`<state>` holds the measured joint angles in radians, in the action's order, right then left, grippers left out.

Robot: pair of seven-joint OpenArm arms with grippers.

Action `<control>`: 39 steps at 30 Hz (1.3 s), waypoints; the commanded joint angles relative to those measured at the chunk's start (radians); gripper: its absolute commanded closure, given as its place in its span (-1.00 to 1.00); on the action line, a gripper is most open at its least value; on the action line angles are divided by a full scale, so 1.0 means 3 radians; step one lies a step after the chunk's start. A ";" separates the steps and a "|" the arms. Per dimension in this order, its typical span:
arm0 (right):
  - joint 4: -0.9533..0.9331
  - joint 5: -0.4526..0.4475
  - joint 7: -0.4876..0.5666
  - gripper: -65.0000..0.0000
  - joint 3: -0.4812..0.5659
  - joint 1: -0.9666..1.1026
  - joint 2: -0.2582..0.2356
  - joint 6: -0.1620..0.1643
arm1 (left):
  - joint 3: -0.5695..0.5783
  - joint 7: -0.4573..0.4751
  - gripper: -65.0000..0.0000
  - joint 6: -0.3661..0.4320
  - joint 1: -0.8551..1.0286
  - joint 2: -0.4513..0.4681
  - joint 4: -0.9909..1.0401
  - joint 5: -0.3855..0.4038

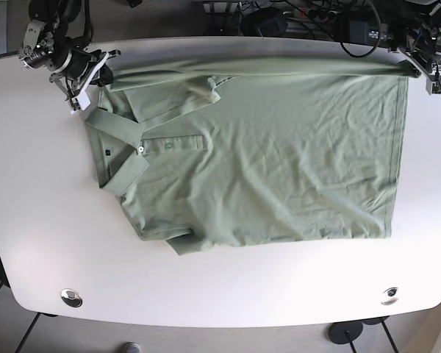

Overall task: Fold the T-shirt properly
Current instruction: 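Release the shirt and move both grippers to its side edges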

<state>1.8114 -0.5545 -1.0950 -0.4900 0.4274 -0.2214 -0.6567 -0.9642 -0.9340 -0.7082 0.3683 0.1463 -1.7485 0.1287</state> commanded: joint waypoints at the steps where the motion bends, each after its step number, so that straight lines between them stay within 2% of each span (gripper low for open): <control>1: 0.0066 0.0045 0.0037 0.93 -0.0037 0.0005 -0.0047 -0.0049 | -0.0026 0.0037 0.94 0.0034 0.0013 0.0037 -0.0066 -0.0048; 2: 0.0066 0.0045 0.0037 0.89 -0.0042 0.0005 -0.0047 -0.0043 | 0.0010 0.0032 0.84 0.0034 0.0002 0.0037 -0.0066 -0.0048; 4: 0.0133 0.0045 0.0032 0.45 -0.0180 0.0005 -0.0032 -0.0038 | 0.0127 0.0027 0.35 0.0034 -0.0008 0.0042 -0.0071 -0.0048; 6: 0.0271 0.0045 0.0032 -0.11 -0.0313 0.0010 0.0050 -0.0038 | 0.0148 0.0027 -0.02 0.0034 -0.0095 0.0042 -0.0071 -0.0048; 7: 0.0352 0.0050 0.0032 -0.51 -0.0451 -0.0006 0.0101 -0.0059 | 0.0148 0.0027 -0.15 0.0034 -0.0182 0.0042 -0.0061 -0.0043; 9: 0.0419 0.0045 0.0037 -0.86 -0.0574 -0.0062 0.0122 -0.0064 | 0.0148 0.0027 -0.11 0.0034 -0.0259 0.0042 -0.0071 -0.0017; 11: 0.0409 0.0081 0.0037 -0.90 -0.0579 -0.0369 0.0117 -0.0054 | 0.0138 0.0027 -0.04 0.0034 -0.0443 0.0042 -0.0168 -0.0017; 15: 0.0071 0.0132 0.0011 -0.90 -0.0558 -0.1039 0.0086 -0.0028 | 0.0153 0.0027 -0.05 0.0034 -0.0709 0.0072 -0.0332 -0.0023; 18: -0.0164 0.0439 -0.0035 -0.88 -0.0354 -0.1627 0.0076 -0.0028 | 0.0158 0.0027 -0.05 0.0034 -0.0949 0.0221 -0.0317 -0.0028; 20: -0.0435 0.0685 -0.0025 -0.76 -0.0205 -0.2005 0.0071 -0.0059 | 0.0158 0.0027 -0.06 0.0034 -0.1118 0.0287 -0.0312 -0.0028; 22: -0.0793 0.0843 0.0032 -0.66 -0.0159 -0.2333 0.0076 -0.0059 | 0.0250 0.0027 -0.06 0.0034 -0.1327 0.0343 -0.0235 -0.0048; 24: -0.1207 0.0920 0.0129 -0.65 -0.0072 -0.2640 0.0076 -0.0059 | 0.0388 0.0027 -0.05 0.0034 -0.1506 0.0461 -0.0107 -0.0048; 31: -0.2650 0.0981 0.0906 -0.64 0.0511 -0.3274 -0.0088 -0.0049 | 0.0746 0.0058 -0.04 0.0034 -0.2090 0.0717 0.0548 -0.0053; 35: -0.3356 0.1002 0.1377 -0.64 0.0700 -0.3514 -0.0119 -0.0043 | 0.0869 0.0431 -0.04 0.0034 -0.2320 0.0732 0.1033 -0.0074; 39: -0.3714 0.1002 0.1745 -0.64 0.0838 -0.3529 -0.0185 -0.0038 | 0.0935 0.0717 -0.05 0.0034 -0.2335 0.0732 0.1253 -0.0130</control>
<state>0.6830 -0.2390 -0.5941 -0.2317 -0.5961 -0.2634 -0.6582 -0.6827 -0.7502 -0.7025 -0.3088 0.3431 -1.3548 0.0719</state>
